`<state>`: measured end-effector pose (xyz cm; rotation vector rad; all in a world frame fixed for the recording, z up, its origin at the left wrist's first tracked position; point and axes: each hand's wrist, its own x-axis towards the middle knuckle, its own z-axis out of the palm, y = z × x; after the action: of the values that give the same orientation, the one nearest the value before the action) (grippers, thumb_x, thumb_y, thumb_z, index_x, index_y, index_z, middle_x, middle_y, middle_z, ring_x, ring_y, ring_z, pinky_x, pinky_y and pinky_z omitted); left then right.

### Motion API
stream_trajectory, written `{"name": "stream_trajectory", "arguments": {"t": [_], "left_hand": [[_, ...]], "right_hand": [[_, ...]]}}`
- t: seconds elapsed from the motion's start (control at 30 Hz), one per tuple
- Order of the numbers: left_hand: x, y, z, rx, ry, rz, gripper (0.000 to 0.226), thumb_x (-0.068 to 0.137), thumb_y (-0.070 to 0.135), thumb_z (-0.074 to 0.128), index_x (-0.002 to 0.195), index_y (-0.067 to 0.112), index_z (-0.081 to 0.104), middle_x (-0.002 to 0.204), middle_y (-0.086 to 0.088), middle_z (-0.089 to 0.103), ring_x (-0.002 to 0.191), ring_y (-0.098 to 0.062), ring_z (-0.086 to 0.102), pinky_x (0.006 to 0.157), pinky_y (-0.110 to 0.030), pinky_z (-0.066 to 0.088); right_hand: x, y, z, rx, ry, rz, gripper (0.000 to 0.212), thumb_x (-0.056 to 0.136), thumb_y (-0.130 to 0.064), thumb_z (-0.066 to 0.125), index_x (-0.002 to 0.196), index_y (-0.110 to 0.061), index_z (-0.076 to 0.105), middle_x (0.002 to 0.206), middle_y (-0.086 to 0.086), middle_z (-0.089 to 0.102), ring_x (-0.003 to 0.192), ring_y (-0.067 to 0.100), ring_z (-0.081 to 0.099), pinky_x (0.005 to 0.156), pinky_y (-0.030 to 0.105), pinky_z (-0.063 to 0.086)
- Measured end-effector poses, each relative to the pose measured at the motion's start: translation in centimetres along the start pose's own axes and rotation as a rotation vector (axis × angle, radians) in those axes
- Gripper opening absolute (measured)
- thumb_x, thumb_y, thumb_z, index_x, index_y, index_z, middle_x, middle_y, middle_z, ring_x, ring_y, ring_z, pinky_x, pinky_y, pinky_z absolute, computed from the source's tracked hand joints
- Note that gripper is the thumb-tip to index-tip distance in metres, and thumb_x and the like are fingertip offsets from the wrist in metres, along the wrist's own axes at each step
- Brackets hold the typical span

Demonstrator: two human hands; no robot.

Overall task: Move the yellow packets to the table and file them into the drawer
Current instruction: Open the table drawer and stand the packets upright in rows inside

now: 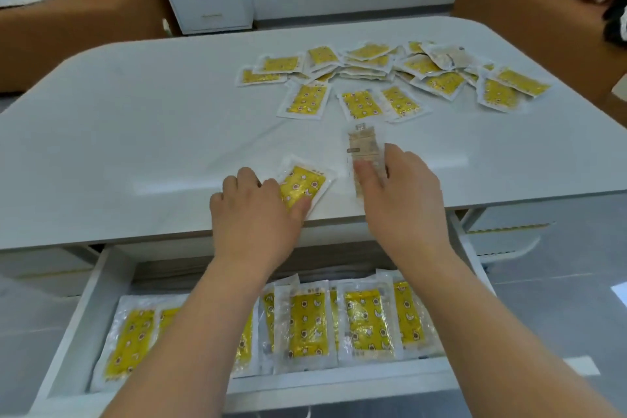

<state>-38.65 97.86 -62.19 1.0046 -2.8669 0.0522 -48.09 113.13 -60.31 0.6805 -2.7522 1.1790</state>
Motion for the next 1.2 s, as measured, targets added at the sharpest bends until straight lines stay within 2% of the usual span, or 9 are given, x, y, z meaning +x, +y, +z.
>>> {"name": "stream_trajectory", "arguments": {"t": [0.1,0.2,0.4,0.53,0.6,0.83,1.0,1.1,1.2], "left_hand": [[-1.8,-1.0,0.6,-0.163,-0.018,-0.009,0.063,0.093,0.070,0.041,0.130,0.021,0.057,0.139,-0.006,0.049,0.129,-0.028,0.042,0.102,-0.045,0.039],[-2.9,-1.4,0.8,-0.290,0.063,0.040,0.046,0.092,0.061,0.054,0.118,0.023,0.055,0.115,0.003,0.060,0.113,-0.023,0.054,0.094,-0.043,0.043],[-4.5,-2.8,0.1,-0.560,0.198,0.056,0.036,0.089,0.031,0.073,0.117,0.023,0.052,0.095,0.009,0.057,0.090,-0.019,0.058,0.083,-0.041,0.049],[-4.8,-5.2,-1.6,-0.716,-0.059,-0.035,0.023,0.090,0.035,0.069,0.111,0.034,0.059,0.091,0.018,0.063,0.080,0.001,0.060,0.062,-0.016,0.045],[-4.6,-6.8,-2.7,-0.649,-0.193,-0.057,0.014,0.086,0.040,0.070,0.094,0.030,0.065,0.083,0.011,0.066,0.075,-0.004,0.062,0.060,-0.024,0.049],[-4.8,-11.8,-2.4,-0.549,-0.673,-0.068,0.024,0.073,0.029,0.085,0.091,0.025,0.070,0.086,0.007,0.076,0.080,-0.015,0.073,0.080,-0.047,0.061],[-4.1,-13.7,0.0,-0.606,-0.656,-0.155,0.061,0.069,0.018,0.090,0.118,0.034,0.057,0.103,0.006,0.074,0.087,-0.020,0.072,0.082,-0.048,0.060],[-3.8,-13.7,1.0,-0.579,-0.703,-0.124,0.106,0.071,0.016,0.090,0.152,0.044,0.027,0.131,0.008,0.060,0.109,-0.021,0.064,0.094,-0.042,0.055],[-3.7,-12.8,1.7,-0.530,-0.742,-0.058,0.101,0.073,0.009,0.085,0.148,0.053,0.033,0.131,0.014,0.053,0.113,-0.019,0.059,0.089,-0.034,0.055]], "right_hand": [[-2.5,0.5,-0.6,0.360,-0.001,0.130,0.012,0.100,-0.037,0.059,0.112,-0.034,0.062,0.100,-0.018,0.068,0.092,0.000,0.065,0.076,0.022,0.053],[-4.8,1.0,-0.1,0.571,-0.018,0.184,0.024,0.095,-0.033,0.070,0.118,-0.038,0.066,0.102,-0.025,0.073,0.094,-0.009,0.068,0.072,0.015,0.059],[-4.9,0.3,1.2,0.710,-0.106,0.179,0.022,0.093,-0.028,0.073,0.115,-0.029,0.070,0.101,-0.015,0.077,0.090,0.003,0.074,0.071,0.026,0.063],[-5.2,-0.5,1.7,0.672,-0.238,0.146,0.013,0.094,-0.029,0.071,0.106,-0.032,0.071,0.091,-0.011,0.079,0.054,0.023,0.069,0.051,0.030,0.060],[-5.4,-0.7,2.2,0.662,-0.351,0.129,0.013,0.092,-0.027,0.073,0.104,-0.031,0.074,0.094,-0.012,0.079,0.057,0.028,0.072,0.054,0.029,0.060],[-5.7,-0.9,3.5,0.424,-0.771,-0.034,0.021,0.087,-0.017,0.078,0.101,-0.032,0.079,0.095,-0.012,0.079,0.093,0.009,0.075,0.092,0.038,0.059],[-6.1,-0.8,4.5,0.222,-0.897,0.008,0.024,0.092,-0.023,0.074,0.096,-0.046,0.079,0.091,-0.018,0.078,0.095,0.033,0.074,0.086,0.052,0.060],[-6.2,-0.7,4.8,0.154,-0.913,0.071,0.031,0.098,-0.014,0.066,0.096,-0.042,0.079,0.089,-0.022,0.077,0.089,0.021,0.076,0.083,0.040,0.063],[-6.3,-0.7,5.4,0.084,-0.910,0.144,0.044,0.101,-0.005,0.054,0.097,-0.041,0.079,0.089,-0.022,0.077,0.093,0.025,0.076,0.086,0.043,0.062]]}}
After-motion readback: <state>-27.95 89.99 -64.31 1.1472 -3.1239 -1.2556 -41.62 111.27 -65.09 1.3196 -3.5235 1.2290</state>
